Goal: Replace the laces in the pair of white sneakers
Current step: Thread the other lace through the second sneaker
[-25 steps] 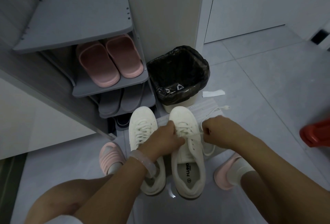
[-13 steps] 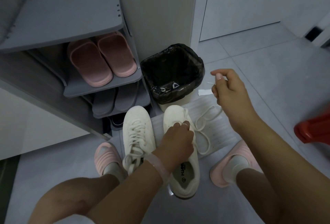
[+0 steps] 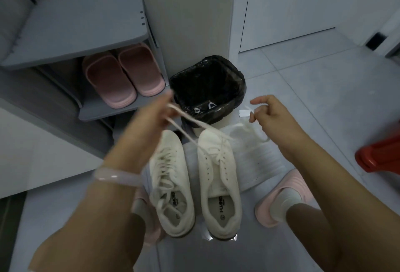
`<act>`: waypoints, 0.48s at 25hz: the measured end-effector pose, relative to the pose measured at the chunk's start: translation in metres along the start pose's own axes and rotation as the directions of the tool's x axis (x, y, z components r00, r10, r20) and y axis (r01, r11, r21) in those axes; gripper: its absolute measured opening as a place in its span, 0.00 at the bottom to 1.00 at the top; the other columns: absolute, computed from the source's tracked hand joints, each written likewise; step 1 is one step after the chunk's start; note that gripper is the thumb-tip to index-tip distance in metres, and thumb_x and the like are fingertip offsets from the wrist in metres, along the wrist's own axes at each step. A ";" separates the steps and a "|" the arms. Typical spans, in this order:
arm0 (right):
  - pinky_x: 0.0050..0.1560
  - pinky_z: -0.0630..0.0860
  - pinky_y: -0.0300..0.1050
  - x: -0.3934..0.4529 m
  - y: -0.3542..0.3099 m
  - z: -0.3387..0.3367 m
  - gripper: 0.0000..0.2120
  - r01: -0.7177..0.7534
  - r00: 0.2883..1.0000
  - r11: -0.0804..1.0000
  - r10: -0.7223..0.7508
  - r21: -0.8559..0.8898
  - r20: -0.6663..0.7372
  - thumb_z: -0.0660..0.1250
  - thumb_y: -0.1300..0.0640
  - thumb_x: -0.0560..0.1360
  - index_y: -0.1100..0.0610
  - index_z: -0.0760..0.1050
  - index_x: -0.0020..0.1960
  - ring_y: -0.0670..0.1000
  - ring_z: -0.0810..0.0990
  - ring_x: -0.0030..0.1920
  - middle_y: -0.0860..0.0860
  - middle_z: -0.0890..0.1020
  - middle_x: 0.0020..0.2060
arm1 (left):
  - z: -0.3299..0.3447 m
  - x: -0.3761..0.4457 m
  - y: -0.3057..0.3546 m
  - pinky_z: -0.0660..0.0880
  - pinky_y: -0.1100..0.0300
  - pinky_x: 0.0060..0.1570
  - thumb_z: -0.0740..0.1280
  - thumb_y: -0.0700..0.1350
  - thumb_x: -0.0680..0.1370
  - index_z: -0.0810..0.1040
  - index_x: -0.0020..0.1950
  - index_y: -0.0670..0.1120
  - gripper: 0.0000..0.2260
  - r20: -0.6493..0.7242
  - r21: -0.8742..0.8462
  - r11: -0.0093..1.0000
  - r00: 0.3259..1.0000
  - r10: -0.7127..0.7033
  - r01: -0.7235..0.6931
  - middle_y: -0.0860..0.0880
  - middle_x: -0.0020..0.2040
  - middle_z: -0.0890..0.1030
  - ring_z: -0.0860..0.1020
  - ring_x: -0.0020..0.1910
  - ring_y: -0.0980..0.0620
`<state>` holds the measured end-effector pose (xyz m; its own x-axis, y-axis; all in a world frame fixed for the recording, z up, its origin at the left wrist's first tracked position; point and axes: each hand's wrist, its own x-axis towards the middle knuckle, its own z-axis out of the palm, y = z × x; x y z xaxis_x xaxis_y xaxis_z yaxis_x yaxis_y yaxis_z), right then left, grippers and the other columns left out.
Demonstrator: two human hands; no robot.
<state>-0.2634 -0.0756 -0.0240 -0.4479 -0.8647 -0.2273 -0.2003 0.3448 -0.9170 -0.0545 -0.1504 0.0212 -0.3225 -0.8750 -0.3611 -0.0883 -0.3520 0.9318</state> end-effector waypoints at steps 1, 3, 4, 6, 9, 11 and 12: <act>0.36 0.65 0.36 -0.002 0.004 0.001 0.10 0.018 1.000 0.997 -0.017 -0.073 0.013 0.55 0.62 0.79 0.51 0.71 0.53 0.43 0.71 0.36 0.47 0.79 0.37 | -0.021 -0.003 0.015 0.74 0.61 0.46 0.58 0.50 0.79 0.74 0.21 0.48 0.25 -0.059 -0.173 0.983 0.997 0.048 -0.057 0.53 0.26 0.76 0.75 0.33 0.56; 0.35 0.66 0.36 -0.004 0.013 0.003 0.07 0.036 0.997 0.971 -0.019 -0.236 0.071 0.58 0.61 0.78 0.53 0.74 0.49 0.46 0.74 0.40 0.48 0.80 0.38 | -0.057 -0.009 0.026 0.71 0.64 0.30 0.59 0.48 0.79 0.71 0.20 0.48 0.25 -0.152 -0.168 0.976 0.982 0.114 -0.139 0.53 0.21 0.69 0.69 0.23 0.56; 0.37 0.67 0.36 -0.005 0.018 0.004 0.07 0.045 0.993 0.937 -0.003 -0.345 0.122 0.59 0.61 0.77 0.53 0.74 0.48 0.47 0.75 0.44 0.49 0.81 0.39 | -0.069 -0.009 0.022 0.66 0.64 0.28 0.60 0.48 0.79 0.70 0.23 0.47 0.23 -0.186 0.075 0.986 0.969 0.160 -0.149 0.52 0.20 0.68 0.66 0.21 0.55; 0.39 0.69 0.36 -0.005 0.026 0.006 0.07 0.106 0.964 0.835 0.047 -0.540 0.263 0.62 0.62 0.75 0.51 0.74 0.45 0.47 0.77 0.46 0.48 0.82 0.40 | -0.077 -0.005 0.008 0.62 0.61 0.31 0.63 0.49 0.78 0.68 0.27 0.43 0.20 -0.104 0.675 0.734 0.973 0.207 -0.084 0.49 0.23 0.66 0.64 0.24 0.53; 0.44 0.73 0.36 -0.014 0.037 0.019 0.08 0.225 0.894 0.730 0.109 -0.645 0.435 0.62 0.63 0.73 0.51 0.74 0.42 0.46 0.78 0.43 0.47 0.82 0.41 | -0.058 0.001 -0.018 0.65 0.58 0.33 0.66 0.51 0.76 0.67 0.29 0.43 0.19 0.132 0.923 0.360 0.991 0.031 -0.135 0.48 0.27 0.69 0.69 0.28 0.51; 0.49 0.76 0.43 -0.019 0.046 0.030 0.07 0.281 0.883 0.680 0.094 -0.678 0.460 0.62 0.62 0.74 0.51 0.74 0.43 0.49 0.79 0.46 0.51 0.83 0.44 | -0.036 0.006 -0.033 0.66 0.59 0.35 0.65 0.52 0.76 0.69 0.32 0.45 0.16 0.201 0.930 0.311 0.979 0.023 -0.198 0.50 0.31 0.73 0.72 0.34 0.52; 0.49 0.76 0.45 -0.021 0.050 0.033 0.06 0.300 0.887 0.664 0.070 -0.685 0.457 0.62 0.61 0.74 0.52 0.75 0.45 0.51 0.79 0.46 0.52 0.82 0.45 | -0.026 0.006 -0.041 0.68 0.60 0.39 0.65 0.52 0.76 0.73 0.38 0.46 0.12 0.235 0.924 0.300 0.971 0.049 -0.239 0.50 0.37 0.75 0.73 0.39 0.52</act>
<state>-0.2351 -0.0523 -0.0764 -0.0129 -0.9094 -0.4157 -0.8643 0.2192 -0.4527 -0.0287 -0.1504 -0.0199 -0.5393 -0.7883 -0.2964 -0.8197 0.4107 0.3992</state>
